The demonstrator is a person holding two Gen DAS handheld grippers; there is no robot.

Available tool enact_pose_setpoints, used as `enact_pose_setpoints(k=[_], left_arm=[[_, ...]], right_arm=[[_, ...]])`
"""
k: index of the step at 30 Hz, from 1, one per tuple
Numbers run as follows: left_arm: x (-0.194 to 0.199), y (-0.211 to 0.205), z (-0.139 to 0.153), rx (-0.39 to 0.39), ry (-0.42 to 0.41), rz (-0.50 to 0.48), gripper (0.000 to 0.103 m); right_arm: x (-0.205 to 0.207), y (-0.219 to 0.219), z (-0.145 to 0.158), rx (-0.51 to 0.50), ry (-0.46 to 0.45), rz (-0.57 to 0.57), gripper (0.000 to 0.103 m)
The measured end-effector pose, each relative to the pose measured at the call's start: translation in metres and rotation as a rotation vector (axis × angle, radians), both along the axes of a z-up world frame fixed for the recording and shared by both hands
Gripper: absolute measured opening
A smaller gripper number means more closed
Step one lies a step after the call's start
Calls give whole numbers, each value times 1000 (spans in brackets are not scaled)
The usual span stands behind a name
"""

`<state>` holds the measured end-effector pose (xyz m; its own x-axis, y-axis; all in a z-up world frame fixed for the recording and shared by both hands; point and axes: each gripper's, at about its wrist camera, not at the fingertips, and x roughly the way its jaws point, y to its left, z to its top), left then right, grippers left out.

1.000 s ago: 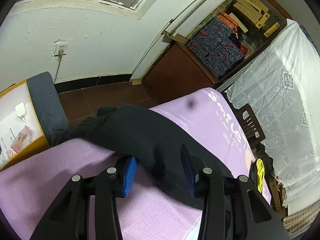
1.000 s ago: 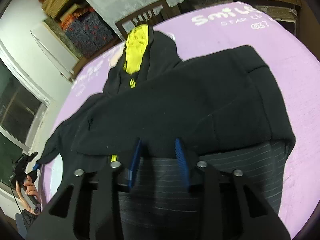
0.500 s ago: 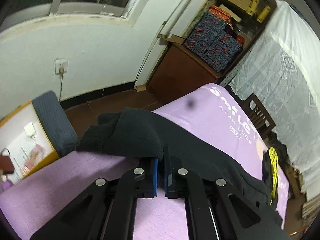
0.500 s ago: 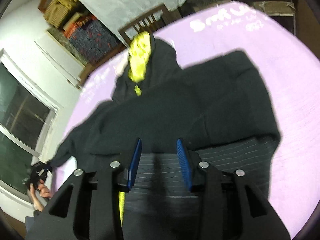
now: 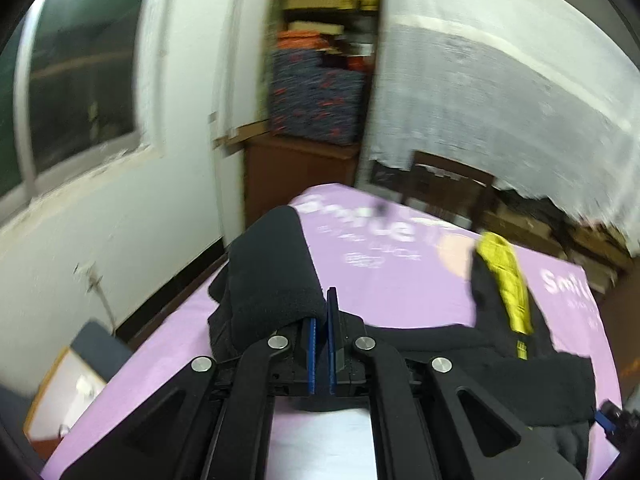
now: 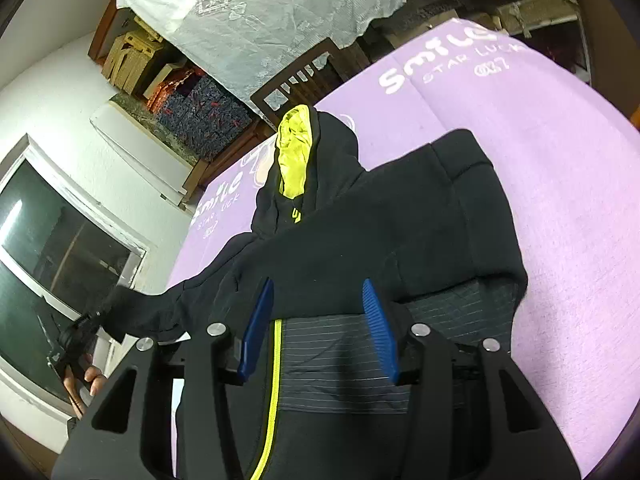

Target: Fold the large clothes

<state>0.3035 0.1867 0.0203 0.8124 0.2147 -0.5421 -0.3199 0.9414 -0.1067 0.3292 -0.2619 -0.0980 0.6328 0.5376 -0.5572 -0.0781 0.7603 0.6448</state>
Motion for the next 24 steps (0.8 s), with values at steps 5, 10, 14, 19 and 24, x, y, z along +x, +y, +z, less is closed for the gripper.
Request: enact_pose_setpoints(k=[5, 10, 14, 19, 24], left_arm=[[19, -93, 3, 62, 4, -166, 4], [35, -180, -27, 118, 46, -310, 4], [48, -232, -70, 132, 133, -409, 4], [63, -262, -128, 146, 256, -453, 5], [54, -257, -131, 132, 267, -478, 21]], right_arm=[[3, -9, -3, 39, 13, -21, 47], [5, -26, -8, 86, 27, -63, 47], [5, -38, -13, 114, 43, -94, 47], [7, -43, -18, 130, 56, -104, 48], [10, -44, -19, 126, 61, -110, 50]])
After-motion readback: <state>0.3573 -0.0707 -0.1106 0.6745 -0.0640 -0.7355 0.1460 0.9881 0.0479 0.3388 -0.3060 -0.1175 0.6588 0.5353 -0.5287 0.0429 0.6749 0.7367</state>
